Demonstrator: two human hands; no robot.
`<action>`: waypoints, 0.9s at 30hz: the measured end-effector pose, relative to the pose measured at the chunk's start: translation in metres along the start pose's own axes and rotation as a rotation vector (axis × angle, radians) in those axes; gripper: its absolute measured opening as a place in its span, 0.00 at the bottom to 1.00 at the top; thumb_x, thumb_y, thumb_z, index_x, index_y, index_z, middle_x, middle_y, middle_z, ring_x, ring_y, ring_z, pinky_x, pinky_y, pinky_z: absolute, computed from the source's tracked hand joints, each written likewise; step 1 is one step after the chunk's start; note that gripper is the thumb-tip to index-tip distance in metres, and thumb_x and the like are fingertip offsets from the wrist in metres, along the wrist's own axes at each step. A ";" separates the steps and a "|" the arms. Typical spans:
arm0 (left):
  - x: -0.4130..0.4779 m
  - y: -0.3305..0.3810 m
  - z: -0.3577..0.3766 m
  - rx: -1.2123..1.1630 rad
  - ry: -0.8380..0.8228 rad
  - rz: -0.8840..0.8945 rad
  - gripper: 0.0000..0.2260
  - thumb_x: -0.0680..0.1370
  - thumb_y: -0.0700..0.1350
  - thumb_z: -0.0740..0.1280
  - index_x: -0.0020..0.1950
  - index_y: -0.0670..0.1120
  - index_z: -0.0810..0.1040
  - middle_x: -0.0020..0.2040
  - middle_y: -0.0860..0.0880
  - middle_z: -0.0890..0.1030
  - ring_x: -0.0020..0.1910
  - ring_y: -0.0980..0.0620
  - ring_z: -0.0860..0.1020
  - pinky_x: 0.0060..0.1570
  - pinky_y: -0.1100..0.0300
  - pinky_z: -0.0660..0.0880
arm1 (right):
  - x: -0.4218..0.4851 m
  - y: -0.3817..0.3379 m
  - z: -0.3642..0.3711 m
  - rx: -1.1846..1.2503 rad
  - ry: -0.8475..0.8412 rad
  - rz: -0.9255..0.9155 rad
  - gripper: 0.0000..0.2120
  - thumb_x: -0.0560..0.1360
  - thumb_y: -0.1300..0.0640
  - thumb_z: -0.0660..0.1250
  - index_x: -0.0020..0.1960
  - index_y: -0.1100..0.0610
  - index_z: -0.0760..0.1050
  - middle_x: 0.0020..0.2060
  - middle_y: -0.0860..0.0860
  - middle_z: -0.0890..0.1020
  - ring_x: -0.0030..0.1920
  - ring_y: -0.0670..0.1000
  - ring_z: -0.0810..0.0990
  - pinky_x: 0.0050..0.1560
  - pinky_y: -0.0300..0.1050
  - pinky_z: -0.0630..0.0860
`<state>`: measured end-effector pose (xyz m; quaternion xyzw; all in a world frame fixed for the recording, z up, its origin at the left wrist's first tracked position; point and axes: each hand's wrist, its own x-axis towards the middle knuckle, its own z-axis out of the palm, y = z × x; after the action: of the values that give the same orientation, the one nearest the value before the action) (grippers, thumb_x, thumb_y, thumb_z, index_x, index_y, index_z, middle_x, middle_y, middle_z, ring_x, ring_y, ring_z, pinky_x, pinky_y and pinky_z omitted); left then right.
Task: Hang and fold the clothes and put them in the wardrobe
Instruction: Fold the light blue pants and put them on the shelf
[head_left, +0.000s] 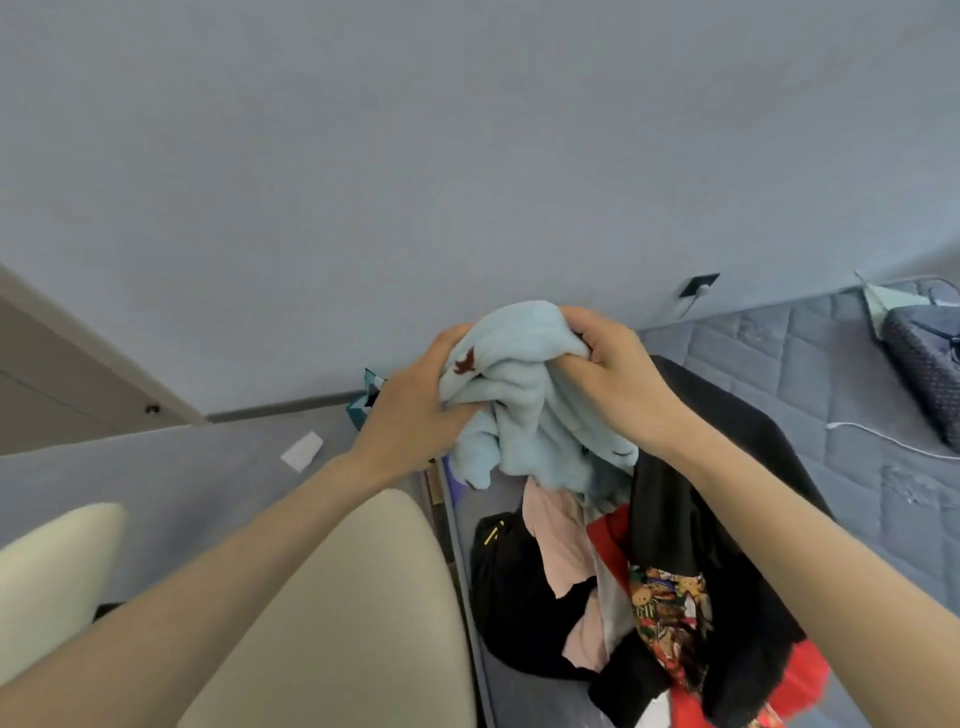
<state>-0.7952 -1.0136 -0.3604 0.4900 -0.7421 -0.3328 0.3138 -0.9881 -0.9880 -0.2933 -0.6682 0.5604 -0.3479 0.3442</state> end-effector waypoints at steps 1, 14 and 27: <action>-0.005 0.006 -0.017 -0.009 0.023 -0.019 0.19 0.72 0.59 0.63 0.61 0.67 0.65 0.47 0.75 0.75 0.43 0.71 0.75 0.40 0.77 0.68 | 0.004 -0.017 0.001 0.001 -0.014 -0.027 0.12 0.76 0.69 0.59 0.52 0.60 0.77 0.42 0.53 0.82 0.42 0.51 0.78 0.42 0.42 0.73; -0.162 0.005 -0.213 -0.104 0.233 -0.201 0.28 0.67 0.62 0.73 0.64 0.65 0.66 0.57 0.68 0.75 0.57 0.69 0.74 0.46 0.73 0.72 | 0.003 -0.206 0.110 0.067 -0.198 -0.220 0.08 0.77 0.66 0.61 0.52 0.67 0.76 0.48 0.64 0.80 0.46 0.56 0.77 0.50 0.54 0.73; -0.291 0.016 -0.295 -0.126 0.233 -0.309 0.37 0.63 0.52 0.78 0.69 0.48 0.69 0.50 0.47 0.81 0.47 0.54 0.78 0.52 0.42 0.75 | -0.074 -0.326 0.165 0.538 -0.325 -0.073 0.11 0.73 0.67 0.62 0.39 0.56 0.80 0.36 0.50 0.83 0.38 0.47 0.80 0.40 0.39 0.77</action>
<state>-0.4759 -0.7911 -0.2165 0.6125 -0.5947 -0.3638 0.3726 -0.6916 -0.8598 -0.1078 -0.6197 0.3615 -0.3847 0.5808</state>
